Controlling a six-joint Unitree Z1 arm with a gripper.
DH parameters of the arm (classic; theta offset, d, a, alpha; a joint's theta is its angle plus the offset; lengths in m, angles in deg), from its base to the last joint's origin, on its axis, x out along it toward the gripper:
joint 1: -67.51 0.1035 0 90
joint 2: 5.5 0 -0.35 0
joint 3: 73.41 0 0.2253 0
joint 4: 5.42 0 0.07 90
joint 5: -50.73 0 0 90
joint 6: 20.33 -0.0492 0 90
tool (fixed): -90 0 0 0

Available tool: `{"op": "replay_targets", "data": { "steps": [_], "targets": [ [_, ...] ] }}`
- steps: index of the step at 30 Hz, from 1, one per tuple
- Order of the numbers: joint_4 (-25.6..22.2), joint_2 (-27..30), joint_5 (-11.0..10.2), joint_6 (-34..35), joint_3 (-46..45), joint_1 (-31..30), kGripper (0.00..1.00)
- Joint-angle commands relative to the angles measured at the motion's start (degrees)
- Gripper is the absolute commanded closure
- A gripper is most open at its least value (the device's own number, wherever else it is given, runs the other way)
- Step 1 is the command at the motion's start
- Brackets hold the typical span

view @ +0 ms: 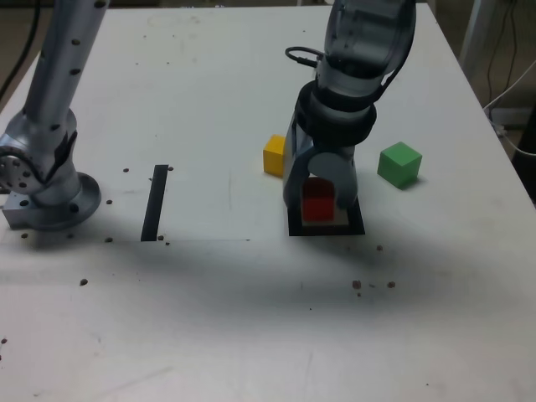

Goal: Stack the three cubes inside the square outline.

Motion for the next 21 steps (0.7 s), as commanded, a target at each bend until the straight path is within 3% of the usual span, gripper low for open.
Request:
{"op": "replay_targets", "data": {
  "steps": [1, 11, 21],
  "targets": [
    [-0.49, 0.16, 0.06, -0.10, -0.07, 0.04, 0.03],
    [-2.60, 2.77, -1.17, 0.11, 0.16, 0.04, 0.01],
    [-3.98, 9.51, -2.30, -2.71, -0.34, 1.58, 0.01]
  ]
}}
